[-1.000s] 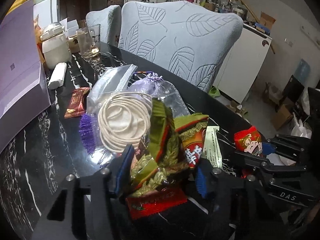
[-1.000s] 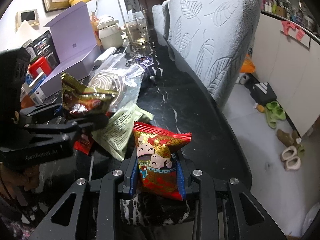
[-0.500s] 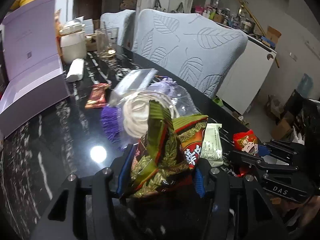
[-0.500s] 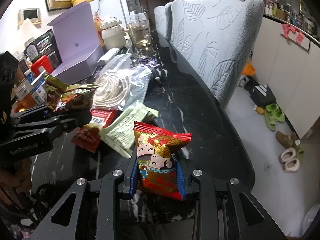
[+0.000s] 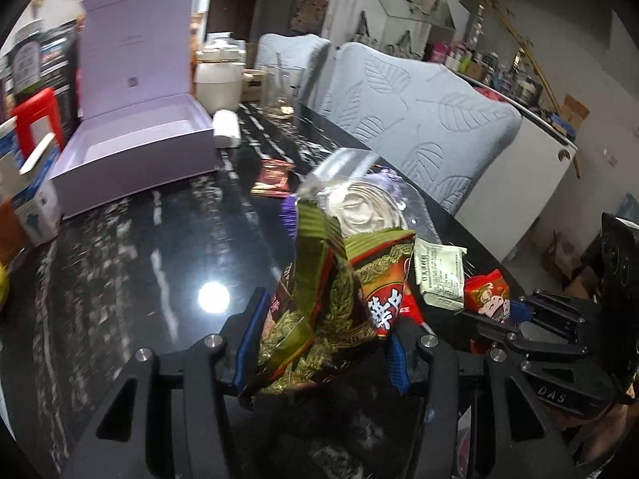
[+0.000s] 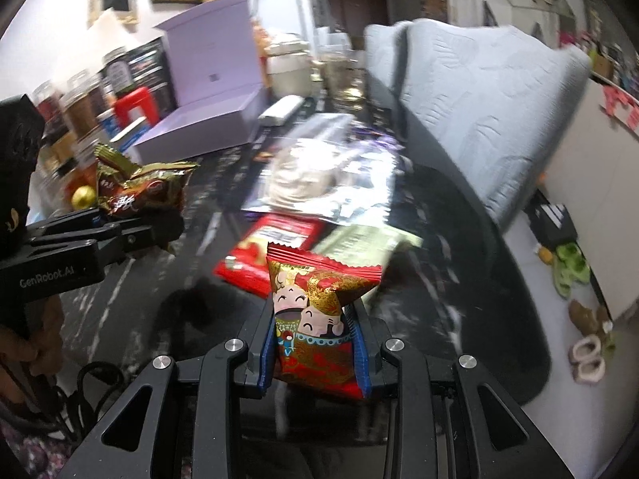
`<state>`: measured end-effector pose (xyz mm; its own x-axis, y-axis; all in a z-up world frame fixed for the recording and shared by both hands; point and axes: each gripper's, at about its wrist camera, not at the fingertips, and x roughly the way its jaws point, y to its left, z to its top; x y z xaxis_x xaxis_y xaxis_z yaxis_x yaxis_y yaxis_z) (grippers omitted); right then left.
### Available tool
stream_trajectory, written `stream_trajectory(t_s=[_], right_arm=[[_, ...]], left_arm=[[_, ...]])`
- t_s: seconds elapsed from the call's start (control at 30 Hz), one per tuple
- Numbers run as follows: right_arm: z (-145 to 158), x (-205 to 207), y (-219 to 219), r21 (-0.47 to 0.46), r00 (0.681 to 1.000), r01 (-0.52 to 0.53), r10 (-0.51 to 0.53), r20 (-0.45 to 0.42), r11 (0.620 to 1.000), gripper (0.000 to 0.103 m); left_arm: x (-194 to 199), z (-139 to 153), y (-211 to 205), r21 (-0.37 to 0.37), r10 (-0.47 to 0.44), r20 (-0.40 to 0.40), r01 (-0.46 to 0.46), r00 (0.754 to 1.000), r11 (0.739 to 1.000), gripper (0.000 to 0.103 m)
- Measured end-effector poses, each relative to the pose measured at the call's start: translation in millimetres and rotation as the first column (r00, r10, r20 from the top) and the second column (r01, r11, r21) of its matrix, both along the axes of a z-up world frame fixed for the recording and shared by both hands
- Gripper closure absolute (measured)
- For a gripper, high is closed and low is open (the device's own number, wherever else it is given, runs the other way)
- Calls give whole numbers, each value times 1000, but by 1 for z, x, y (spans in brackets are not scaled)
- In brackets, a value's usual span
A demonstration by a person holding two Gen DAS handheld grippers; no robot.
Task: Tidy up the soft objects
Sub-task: 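Carry both held packets up and over to the open lavender gift box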
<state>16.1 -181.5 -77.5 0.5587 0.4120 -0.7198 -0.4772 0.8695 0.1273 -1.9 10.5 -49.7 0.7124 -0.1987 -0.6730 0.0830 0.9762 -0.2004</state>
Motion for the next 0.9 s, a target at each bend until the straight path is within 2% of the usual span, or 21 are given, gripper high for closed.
stream_trajectory(t_s=[0.2, 0.47, 0.7, 0.9], right_arm=[[9, -10, 36, 28, 991, -131, 130, 42, 991, 72], [22, -13, 88, 65, 955, -288, 282, 88, 955, 72], [35, -10, 126, 87, 921, -382, 371, 119, 920, 72], [55, -3, 142, 98, 902, -419, 401, 157, 903, 72]], left_arm=[[-24, 11, 27, 10, 110, 37, -110, 993, 994, 51], [-50, 26, 65, 36, 249, 81, -252, 965, 967, 51], [-57, 43, 90, 51, 311, 121, -318, 943, 947, 51], [-51, 67, 109, 55, 346, 174, -359, 922, 932, 51]])
